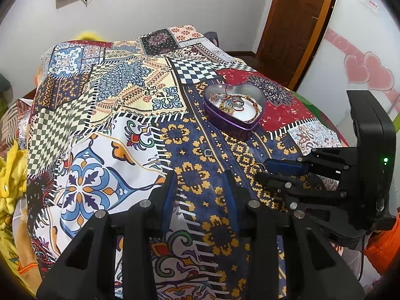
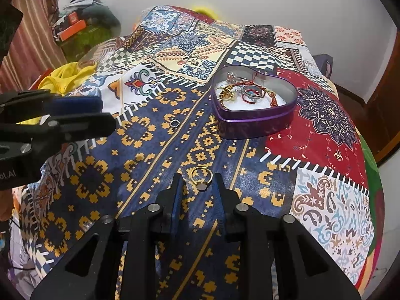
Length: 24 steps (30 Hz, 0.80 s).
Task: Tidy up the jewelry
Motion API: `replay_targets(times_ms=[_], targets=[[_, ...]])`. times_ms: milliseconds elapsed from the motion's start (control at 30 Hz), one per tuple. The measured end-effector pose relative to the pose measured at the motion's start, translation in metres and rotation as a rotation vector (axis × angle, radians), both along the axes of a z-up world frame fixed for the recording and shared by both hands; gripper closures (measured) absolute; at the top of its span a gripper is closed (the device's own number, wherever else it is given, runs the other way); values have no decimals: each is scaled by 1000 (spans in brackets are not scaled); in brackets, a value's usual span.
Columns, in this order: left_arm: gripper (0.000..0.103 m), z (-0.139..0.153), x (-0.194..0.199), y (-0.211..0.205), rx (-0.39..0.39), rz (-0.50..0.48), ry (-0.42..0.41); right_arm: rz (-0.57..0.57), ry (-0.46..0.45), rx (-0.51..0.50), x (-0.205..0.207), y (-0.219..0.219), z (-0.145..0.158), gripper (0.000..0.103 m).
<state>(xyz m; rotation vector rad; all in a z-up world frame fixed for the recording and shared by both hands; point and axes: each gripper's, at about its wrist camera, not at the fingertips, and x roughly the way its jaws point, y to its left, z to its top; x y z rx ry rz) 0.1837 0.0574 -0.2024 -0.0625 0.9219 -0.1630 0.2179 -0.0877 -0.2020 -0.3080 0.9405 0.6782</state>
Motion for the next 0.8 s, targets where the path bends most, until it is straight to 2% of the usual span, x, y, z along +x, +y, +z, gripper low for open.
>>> replay_targets(times_ms=[133, 200, 567, 800], targets=[[67, -6, 5, -2, -10, -11, 19, -8, -4, 13, -2, -2, 1, 89], [67, -9, 10, -5, -7, -19, 25, -10, -5, 20, -1, -3, 2, 95], [67, -32, 48, -17, 2, -37, 83, -61, -13, 90, 10, -26, 15, 95], [76, -42, 63, -18, 3, -35, 93, -88, -34, 130, 19, -38, 24, 95]])
